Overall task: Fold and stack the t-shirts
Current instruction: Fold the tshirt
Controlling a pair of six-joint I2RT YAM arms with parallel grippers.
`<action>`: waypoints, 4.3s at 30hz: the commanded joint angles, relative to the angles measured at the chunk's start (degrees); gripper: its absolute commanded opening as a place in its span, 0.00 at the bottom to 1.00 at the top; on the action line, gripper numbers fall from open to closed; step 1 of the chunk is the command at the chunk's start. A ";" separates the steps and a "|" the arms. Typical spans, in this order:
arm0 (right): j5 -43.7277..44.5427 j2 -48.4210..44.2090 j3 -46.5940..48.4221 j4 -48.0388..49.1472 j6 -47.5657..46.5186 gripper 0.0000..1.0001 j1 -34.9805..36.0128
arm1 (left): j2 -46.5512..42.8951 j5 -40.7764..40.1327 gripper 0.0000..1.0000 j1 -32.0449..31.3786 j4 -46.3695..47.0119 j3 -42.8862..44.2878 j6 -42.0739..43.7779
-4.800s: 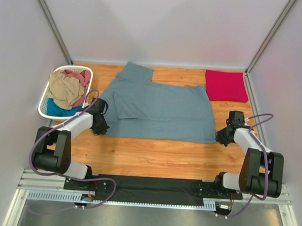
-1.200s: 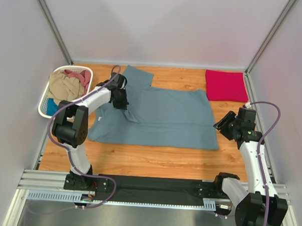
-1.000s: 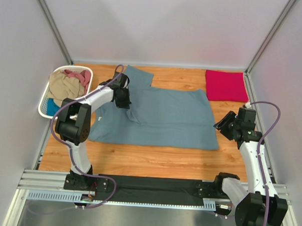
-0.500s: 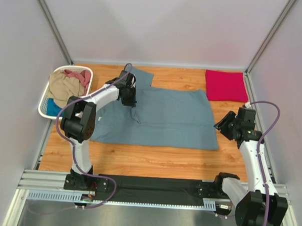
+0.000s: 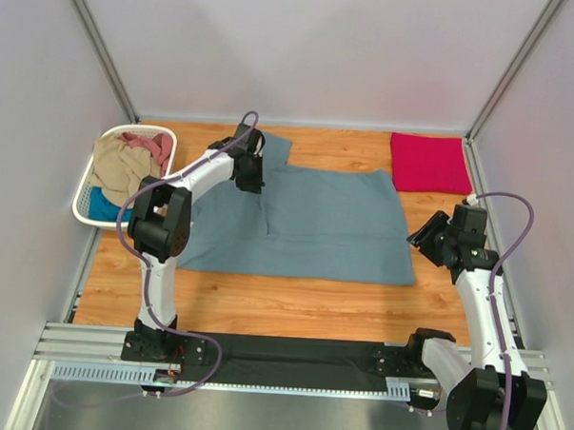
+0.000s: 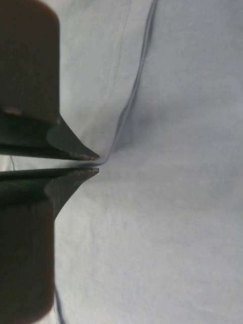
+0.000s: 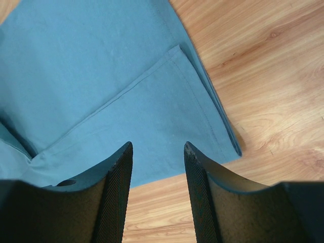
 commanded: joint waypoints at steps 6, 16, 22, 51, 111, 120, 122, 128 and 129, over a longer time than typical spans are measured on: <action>-2.52 -1.66 2.10 0.51 0.85 0.47 0.28 | -9.65 -0.21 0.31 -0.54 -2.59 0.04 1.80; -8.15 3.26 -3.78 4.64 5.68 0.41 2.47 | -29.69 -11.47 0.33 0.07 -14.03 -26.13 -6.25; -4.57 10.99 -6.07 4.47 6.40 0.29 4.32 | -33.39 -16.12 0.34 2.88 -17.09 -36.95 -12.07; 5.40 7.07 -11.27 -1.94 10.00 0.31 3.00 | -30.99 -34.85 0.36 10.26 -25.37 -38.46 -21.40; 13.02 10.12 -5.82 -8.19 12.81 0.42 9.51 | -24.96 -21.22 0.36 10.27 -27.56 -22.31 -13.48; 6.01 29.07 14.29 1.22 -3.16 0.45 9.42 | -25.23 -3.16 0.37 8.60 -16.15 -16.93 -7.17; -0.19 32.52 18.34 3.84 -9.06 0.46 8.63 | -24.52 -1.55 0.38 8.60 -14.30 -15.78 -6.72; -7.71 41.31 28.81 10.44 -13.37 0.58 5.64 | -24.17 2.51 0.39 8.60 -11.05 -12.35 -3.21; -8.41 42.45 31.78 10.62 -13.99 0.59 4.94 | -24.17 2.42 0.39 8.60 -10.70 -11.92 -2.68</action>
